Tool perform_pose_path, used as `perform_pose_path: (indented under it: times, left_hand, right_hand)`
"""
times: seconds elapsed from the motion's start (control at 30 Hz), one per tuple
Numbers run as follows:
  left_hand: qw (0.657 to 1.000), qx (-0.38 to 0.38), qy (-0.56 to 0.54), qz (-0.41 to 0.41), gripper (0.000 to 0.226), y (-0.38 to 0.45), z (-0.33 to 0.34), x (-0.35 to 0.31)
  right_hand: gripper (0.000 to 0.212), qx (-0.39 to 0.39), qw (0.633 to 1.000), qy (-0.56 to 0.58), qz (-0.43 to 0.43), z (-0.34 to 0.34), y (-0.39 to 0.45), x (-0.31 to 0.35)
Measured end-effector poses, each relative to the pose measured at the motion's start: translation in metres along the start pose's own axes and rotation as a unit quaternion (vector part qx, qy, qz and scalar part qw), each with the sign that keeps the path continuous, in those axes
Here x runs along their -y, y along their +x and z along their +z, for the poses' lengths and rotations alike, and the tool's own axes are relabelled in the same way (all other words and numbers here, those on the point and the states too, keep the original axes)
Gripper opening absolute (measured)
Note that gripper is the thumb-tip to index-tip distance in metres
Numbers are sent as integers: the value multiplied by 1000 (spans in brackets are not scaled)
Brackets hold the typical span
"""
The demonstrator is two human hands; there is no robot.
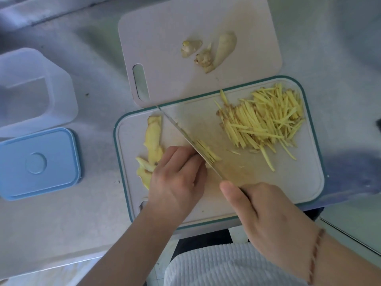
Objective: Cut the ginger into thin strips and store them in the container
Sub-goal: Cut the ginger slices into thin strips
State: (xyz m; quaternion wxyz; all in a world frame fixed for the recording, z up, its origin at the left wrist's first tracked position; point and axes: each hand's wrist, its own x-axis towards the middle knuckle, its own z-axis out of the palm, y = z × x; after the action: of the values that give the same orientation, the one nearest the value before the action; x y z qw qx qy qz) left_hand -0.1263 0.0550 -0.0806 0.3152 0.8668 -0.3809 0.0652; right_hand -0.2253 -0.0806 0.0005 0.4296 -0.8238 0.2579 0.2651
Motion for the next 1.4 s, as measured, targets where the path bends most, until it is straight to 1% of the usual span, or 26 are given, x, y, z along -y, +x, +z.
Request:
perform_pose_path:
  times: [0.1, 0.17, 0.23, 0.33, 0.4, 0.5, 0.6, 0.73, 0.83, 0.9, 1.07, 1.17, 1.3, 1.4]
  left_hand:
    - [1000, 15, -4, -3, 17, 0, 1, -1]
    - [1000, 20, -6, -5, 24, 2, -1, -1]
    - [1000, 16, -6, -5, 22, 3, -3, -1]
    - [1000, 11, 4, -18, 18, 2, -3, -2]
    - [1000, 22, 4, -17, 16, 2, -2, -3]
    - [999, 50, 11, -6, 17, 2, -3, -1]
    - [998, 65, 17, 0, 27, 1, -6, 0]
    - [998, 61, 7, -4, 28, 3, -6, 1]
    - [998, 62, 1, -6, 35, 3, -6, 1]
    - [998, 66, 1, -10, 38, 3, -6, 0]
    - [997, 74, 0, 0, 35, 3, -8, 2]
    - [997, 83, 1, -3, 37, 0, -10, 2]
    - [997, 74, 1, -4, 32, 0, -10, 3]
    - [997, 78, 2, 0, 35, 1, -10, 3]
  right_hand:
    - [64, 8, 1000, 8, -10, 3, 17, 5]
    - [65, -7, 999, 6, -33, 2, 29, 12]
    - [64, -15, 999, 9, -36, 0, 26, 11]
    - [62, -8, 1000, 28, 6, 0, 0, 6]
    - [64, 3, 999, 27, 30, 3, -5, 3]
    - [64, -1, 1000, 27, -6, 7, 15, 5]
    - [65, -15, 999, 33, -23, 3, 24, 8]
    - [61, -5, 999, 36, -4, 2, -2, -1]
    - [63, -5, 999, 31, 8, 5, -4, -3]
    - [62, -2, 999, 39, -2, 7, 6, -1]
    - [61, -16, 998, 63, -19, 6, 17, 2]
    - [61, -16, 998, 55, -22, 3, 7, 0]
    - [60, -13, 999, 29, -19, -1, -3, -1]
    - [62, -8, 1000, 18, -8, 0, -3, -3]
